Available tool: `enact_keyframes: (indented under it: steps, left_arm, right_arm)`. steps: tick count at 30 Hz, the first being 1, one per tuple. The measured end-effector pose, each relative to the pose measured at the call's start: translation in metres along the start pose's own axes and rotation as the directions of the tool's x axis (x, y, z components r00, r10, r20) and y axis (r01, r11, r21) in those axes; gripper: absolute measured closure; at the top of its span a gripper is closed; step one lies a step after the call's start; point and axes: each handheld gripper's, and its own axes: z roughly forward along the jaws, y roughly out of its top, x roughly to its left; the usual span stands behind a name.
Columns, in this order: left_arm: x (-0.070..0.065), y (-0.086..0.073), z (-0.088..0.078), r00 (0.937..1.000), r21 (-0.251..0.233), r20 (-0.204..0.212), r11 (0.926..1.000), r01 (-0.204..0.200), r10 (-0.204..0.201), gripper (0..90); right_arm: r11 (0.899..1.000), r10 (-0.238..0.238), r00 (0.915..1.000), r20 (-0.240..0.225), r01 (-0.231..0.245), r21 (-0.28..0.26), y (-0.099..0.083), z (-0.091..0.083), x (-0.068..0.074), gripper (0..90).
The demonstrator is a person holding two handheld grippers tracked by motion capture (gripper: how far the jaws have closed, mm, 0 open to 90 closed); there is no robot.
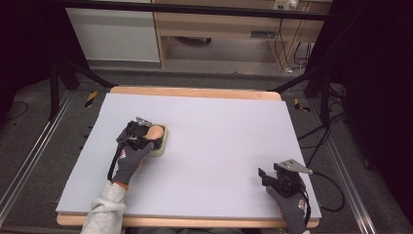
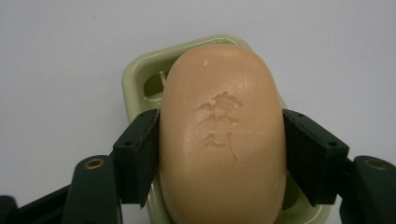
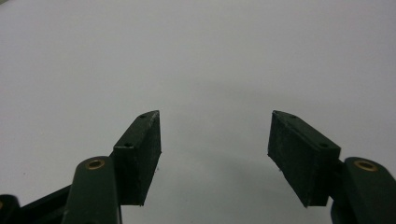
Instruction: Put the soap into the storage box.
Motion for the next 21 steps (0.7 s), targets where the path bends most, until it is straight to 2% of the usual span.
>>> enact_keyframes:
  steps: [17, 21]
  left_arm:
    - [-0.0021, -0.0004, 0.0028, 1.0, 0.004, 0.001, 1.0, -0.006, 0.006, 31.1]
    - [-0.0007, 0.0007, -0.0014, 1.0, -0.015, 0.005, 0.9999, 0.004, -0.004, 25.7]
  right_arm:
    - [1.0, -0.002, 1.0, 0.005, 0.002, -0.003, 0.0, -0.0005, -0.0003, 34.6]
    - [1.0, -0.001, 1.0, 0.004, 0.001, -0.005, 0.0, -0.0008, -0.0006, 34.6]
